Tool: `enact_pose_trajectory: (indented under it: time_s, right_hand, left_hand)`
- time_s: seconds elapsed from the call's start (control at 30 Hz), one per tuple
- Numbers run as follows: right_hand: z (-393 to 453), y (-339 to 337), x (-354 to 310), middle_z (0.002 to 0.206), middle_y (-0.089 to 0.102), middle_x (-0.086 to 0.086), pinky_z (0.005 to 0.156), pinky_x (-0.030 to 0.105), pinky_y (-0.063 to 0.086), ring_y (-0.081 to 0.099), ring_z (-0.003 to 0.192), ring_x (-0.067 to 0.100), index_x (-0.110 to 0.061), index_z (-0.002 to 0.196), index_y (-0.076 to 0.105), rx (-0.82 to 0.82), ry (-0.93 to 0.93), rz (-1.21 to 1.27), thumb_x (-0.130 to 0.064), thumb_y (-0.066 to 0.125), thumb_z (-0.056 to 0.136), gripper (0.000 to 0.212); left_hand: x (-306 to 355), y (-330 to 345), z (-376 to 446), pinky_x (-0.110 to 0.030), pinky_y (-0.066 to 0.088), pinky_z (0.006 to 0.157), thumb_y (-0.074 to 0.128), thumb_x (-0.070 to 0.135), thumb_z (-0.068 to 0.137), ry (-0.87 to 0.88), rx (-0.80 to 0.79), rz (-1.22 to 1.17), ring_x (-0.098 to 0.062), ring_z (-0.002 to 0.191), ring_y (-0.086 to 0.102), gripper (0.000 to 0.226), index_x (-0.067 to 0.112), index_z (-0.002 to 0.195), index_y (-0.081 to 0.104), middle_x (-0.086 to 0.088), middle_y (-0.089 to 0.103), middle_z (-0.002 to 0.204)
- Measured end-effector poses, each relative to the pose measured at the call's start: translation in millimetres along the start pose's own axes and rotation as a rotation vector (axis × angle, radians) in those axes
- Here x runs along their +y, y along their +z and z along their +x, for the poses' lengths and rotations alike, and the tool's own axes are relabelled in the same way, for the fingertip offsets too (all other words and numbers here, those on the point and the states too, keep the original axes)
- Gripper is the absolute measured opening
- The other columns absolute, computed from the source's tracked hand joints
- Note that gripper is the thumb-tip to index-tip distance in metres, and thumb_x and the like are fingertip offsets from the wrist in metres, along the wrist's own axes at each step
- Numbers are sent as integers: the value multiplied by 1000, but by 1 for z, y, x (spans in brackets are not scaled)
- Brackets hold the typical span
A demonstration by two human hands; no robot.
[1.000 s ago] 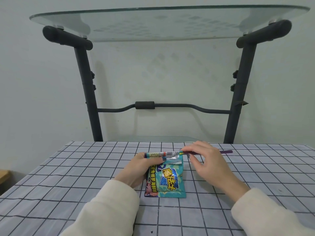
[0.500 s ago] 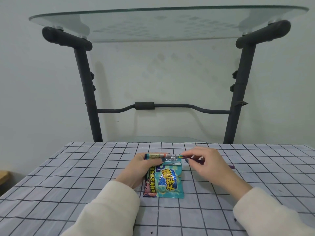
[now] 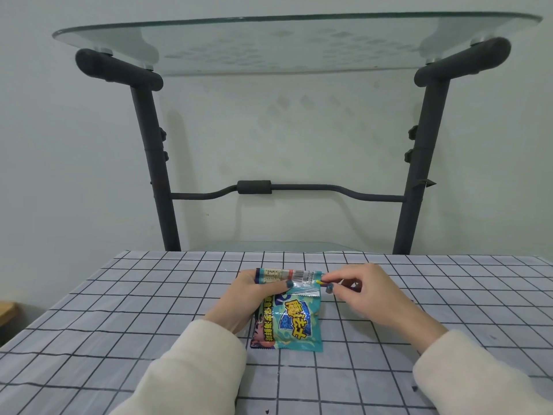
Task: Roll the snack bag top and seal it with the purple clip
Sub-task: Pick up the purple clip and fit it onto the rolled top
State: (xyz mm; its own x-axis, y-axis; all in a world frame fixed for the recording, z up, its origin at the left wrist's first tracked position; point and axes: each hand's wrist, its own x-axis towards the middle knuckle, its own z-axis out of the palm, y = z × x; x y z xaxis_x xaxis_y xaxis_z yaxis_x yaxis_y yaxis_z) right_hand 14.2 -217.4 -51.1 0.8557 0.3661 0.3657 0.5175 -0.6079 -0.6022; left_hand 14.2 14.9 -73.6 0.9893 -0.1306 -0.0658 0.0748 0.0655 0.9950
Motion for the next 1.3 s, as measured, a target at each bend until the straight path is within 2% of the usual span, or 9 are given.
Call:
enact_pose_trajectory:
  time_s: [0.23, 0.4, 0.5, 0.67, 0.77, 0.9, 1.07, 1.17, 1.3]
  right_hand:
    - [0, -3, 0, 82, 70, -23, 62, 8, 44, 60, 73, -7, -28, 100, 74, -98, 20, -10, -13, 60, 85, 26]
    - [0, -2, -1, 83, 70, -24, 64, 6, 44, 61, 76, -9, -28, 102, 74, -90, 30, -12, -13, 60, 86, 26]
    - [-1, -2, -1, 87, 74, -13, 69, 11, 47, 64, 78, -2, -29, 103, 73, -70, 56, -8, -13, 59, 87, 26]
    - [-2, -1, -4, 72, 73, -5, 69, 27, 49, 64, 71, 15, -26, 92, 64, -44, 67, 31, -11, 52, 89, 19]
    - [-1, 1, -7, 69, 72, -7, 60, 21, 43, 59, 61, 2, -28, 86, 60, -15, 70, 49, -25, 54, 91, 7]
    - [-1, 4, -12, 72, 71, -9, 55, 11, 41, 60, 63, -2, -25, 84, 64, -9, 62, 95, -40, 60, 86, 16]
    - [3, 0, -15, 87, 73, 7, 65, 25, 47, 60, 73, 10, -16, 91, 70, -17, 54, 199, -20, 68, 84, 9]
    - [3, -1, -16, 86, 73, 8, 65, 24, 47, 62, 74, 14, -14, 90, 70, 13, 68, 184, -18, 67, 84, 8]
    - [3, -1, -18, 86, 74, 11, 73, 37, 53, 66, 83, 27, -12, 90, 71, 43, 89, 170, -19, 67, 84, 10]
  left_hand:
    - [-1, -1, 1, -41, 60, 72, 77, 14, 74, 2, 13, 46, -33, 78, 74, 25, 1, 93, 68, -19, 77, 88]
    - [-2, -1, 1, -39, 59, 71, 77, 14, 73, 25, 8, 46, -32, 76, 73, 22, 1, 89, 72, -21, 76, 88]
    - [-2, -1, 0, -36, 59, 65, 75, 13, 75, 39, -1, 41, -29, 71, 73, 13, 4, 84, 74, -20, 77, 84]
    - [-1, -1, 0, -40, 60, 71, 72, 8, 78, 41, 33, -18, -32, 73, 72, 17, -2, 92, 71, -23, 76, 89]
    - [1, 1, -1, -44, 58, 76, 72, 8, 77, 31, 34, -62, -33, 76, 72, 20, -3, 94, 70, -24, 75, 92]
    - [5, 8, -3, -45, 56, 79, 72, 9, 78, 35, 8, -63, -31, 76, 71, 20, -2, 93, 70, -22, 75, 90]
    - [12, 14, -6, -37, 60, 71, 76, 14, 68, 69, -21, -93, -28, 73, 73, 28, -1, 91, 70, -19, 76, 86]
    - [13, 15, -7, -36, 61, 70, 72, 9, 76, 70, -45, -96, -28, 74, 73, 19, 0, 92, 69, -19, 76, 87]
    - [12, 15, -7, -35, 60, 69, 71, 5, 78, 54, -51, -42, -29, 78, 73, 22, -1, 99, 67, -21, 76, 92]
